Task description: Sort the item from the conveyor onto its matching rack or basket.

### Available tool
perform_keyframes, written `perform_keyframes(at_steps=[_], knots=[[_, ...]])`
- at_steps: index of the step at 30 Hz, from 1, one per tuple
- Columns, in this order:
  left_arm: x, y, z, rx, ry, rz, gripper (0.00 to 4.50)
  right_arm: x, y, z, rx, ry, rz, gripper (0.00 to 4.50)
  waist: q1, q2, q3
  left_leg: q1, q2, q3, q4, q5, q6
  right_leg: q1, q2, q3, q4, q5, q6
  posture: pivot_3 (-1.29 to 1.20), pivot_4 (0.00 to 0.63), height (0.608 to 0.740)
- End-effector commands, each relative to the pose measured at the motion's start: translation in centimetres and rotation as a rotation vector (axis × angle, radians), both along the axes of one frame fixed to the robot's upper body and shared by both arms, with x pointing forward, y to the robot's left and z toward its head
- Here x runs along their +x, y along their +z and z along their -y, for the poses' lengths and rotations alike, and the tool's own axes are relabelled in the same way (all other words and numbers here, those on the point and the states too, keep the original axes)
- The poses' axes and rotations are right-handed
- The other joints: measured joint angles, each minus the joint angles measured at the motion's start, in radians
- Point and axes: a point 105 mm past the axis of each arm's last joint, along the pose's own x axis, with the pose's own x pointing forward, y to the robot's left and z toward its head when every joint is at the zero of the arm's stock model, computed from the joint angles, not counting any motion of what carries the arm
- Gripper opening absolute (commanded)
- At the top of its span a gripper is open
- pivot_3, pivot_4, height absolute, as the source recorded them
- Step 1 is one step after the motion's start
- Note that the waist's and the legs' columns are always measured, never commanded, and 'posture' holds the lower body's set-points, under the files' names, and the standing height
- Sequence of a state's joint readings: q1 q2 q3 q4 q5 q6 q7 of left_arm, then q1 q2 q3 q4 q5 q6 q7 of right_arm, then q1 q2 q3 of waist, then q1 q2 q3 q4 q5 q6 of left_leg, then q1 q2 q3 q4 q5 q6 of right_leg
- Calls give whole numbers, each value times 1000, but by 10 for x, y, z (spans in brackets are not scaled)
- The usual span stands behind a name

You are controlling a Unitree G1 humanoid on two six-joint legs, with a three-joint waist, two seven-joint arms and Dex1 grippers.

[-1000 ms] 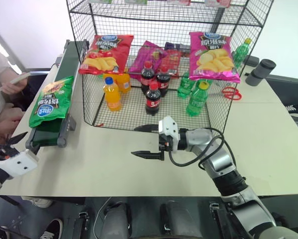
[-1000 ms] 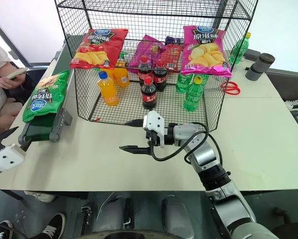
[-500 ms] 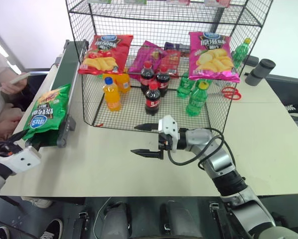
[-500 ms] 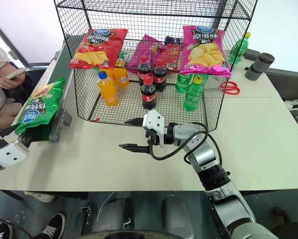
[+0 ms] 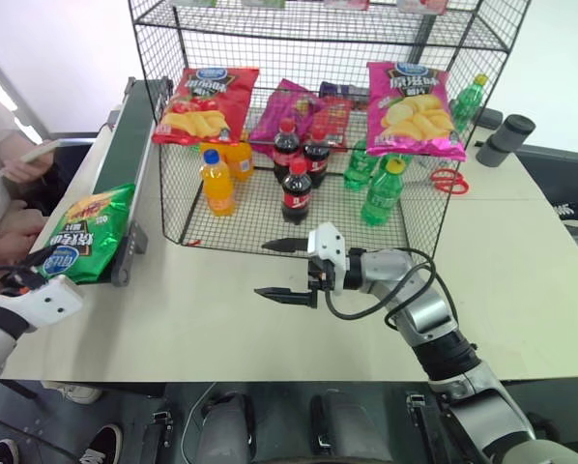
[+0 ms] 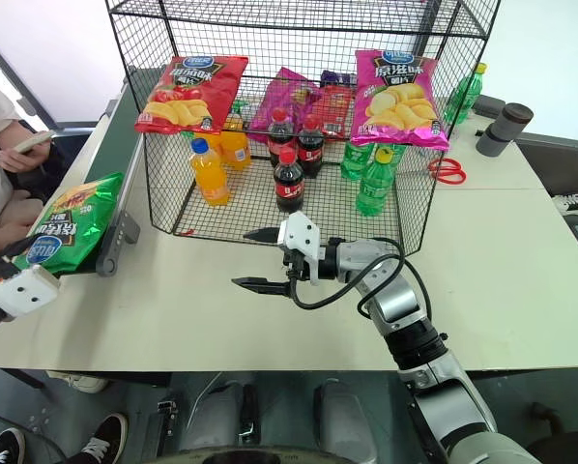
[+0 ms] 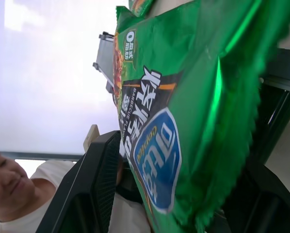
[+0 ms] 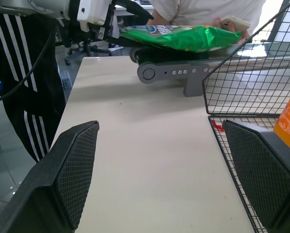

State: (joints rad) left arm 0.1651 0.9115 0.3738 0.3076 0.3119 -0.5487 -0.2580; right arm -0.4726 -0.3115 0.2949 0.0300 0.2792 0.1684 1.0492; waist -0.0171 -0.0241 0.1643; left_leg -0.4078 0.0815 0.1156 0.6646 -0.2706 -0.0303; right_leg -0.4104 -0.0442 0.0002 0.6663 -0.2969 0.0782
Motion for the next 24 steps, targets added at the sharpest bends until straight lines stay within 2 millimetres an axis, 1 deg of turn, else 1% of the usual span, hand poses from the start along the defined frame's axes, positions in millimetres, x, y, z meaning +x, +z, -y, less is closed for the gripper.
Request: perform_keyframes(at_steps=[1,3,4,5,8,12,14,15,17,18,19,21,22,23,24], knots=[[2,10,5,-15,-20,24,1688,1,12,5,25,-11,50,4500,0,0,0,0,0,0,0,0,0,0,0,0,0,0,0,0,150,740],[3,10,6,-14,-23,24,641,2,11,6,19,-14,52,4500,0,0,0,0,0,0,0,0,0,0,0,0,0,0,0,0,150,740],[3,11,6,-15,-23,28,232,2,11,7,17,-16,53,4500,0,0,0,0,0,0,0,0,0,0,0,0,0,0,0,0,150,740],[3,12,6,-17,-21,32,84,3,11,7,17,-18,54,4500,0,0,0,0,0,0,0,0,0,0,0,0,0,0,0,0,150,740],[3,16,6,-29,-16,49,84,3,11,8,17,-22,57,4500,0,0,0,0,0,0,0,0,0,0,0,0,0,0,0,0,150,740],[3,32,4,-147,-19,103,84,5,11,9,14,-31,61,4500,0,0,0,0,0,0,0,0,0,0,0,0,0,0,0,0,150,740],[-1,40,15,-286,-103,88,84,6,10,11,12,-36,62,4500,0,0,0,0,0,0,0,0,0,0,0,0,0,0,0,0,150,740],[-7,42,24,-308,-177,47,84,6,10,13,10,-39,62,4500,-1,0,0,0,1,0,0,0,0,0,0,0,0,0,0,0,150,740],[-20,48,35,-339,-280,-23,84,7,8,18,1,-46,60,4500,-3,0,0,0,1,0,0,0,0,0,-1,0,0,0,0,0,150,740],[-28,52,41,-381,-330,-56,84,7,7,21,-6,-47,61,4500,-4,0,0,0,1,0,0,0,0,0,-1,0,0,0,0,0,150,740],[-38,60,50,-450,-390,-98,84,8,7,25,-8,-51,58,4500,-5,0,0,0,1,0,0,0,0,0,-1,0,0,0,0,0,150,740],[-51,75,61,-594,-463,-153,84,8,8,33,-11,-54,53,4500,-5,0,0,0,1,0,0,0,0,0,-2,0,-1,0,0,0,150,740],[-55,83,66,-653,-495,-170,84,8,9,36,-10,-56,49,4500,-4,0,0,0,1,0,0,0,0,0,-2,0,-1,0,0,0,150,740],[-56,88,71,-748,-511,-186,84,8,10,39,-5,-57,39,4500,0,0,0,0,1,0,0,0,0,0,-2,0,-1,0,0,0,150,740],[-57,92,78,-822,-531,-213,84,7,12,43,4,-56,27,4500,2,0,0,1,1,-1,0,0,0,1,-1,0,0,0,0,0,150,740]])
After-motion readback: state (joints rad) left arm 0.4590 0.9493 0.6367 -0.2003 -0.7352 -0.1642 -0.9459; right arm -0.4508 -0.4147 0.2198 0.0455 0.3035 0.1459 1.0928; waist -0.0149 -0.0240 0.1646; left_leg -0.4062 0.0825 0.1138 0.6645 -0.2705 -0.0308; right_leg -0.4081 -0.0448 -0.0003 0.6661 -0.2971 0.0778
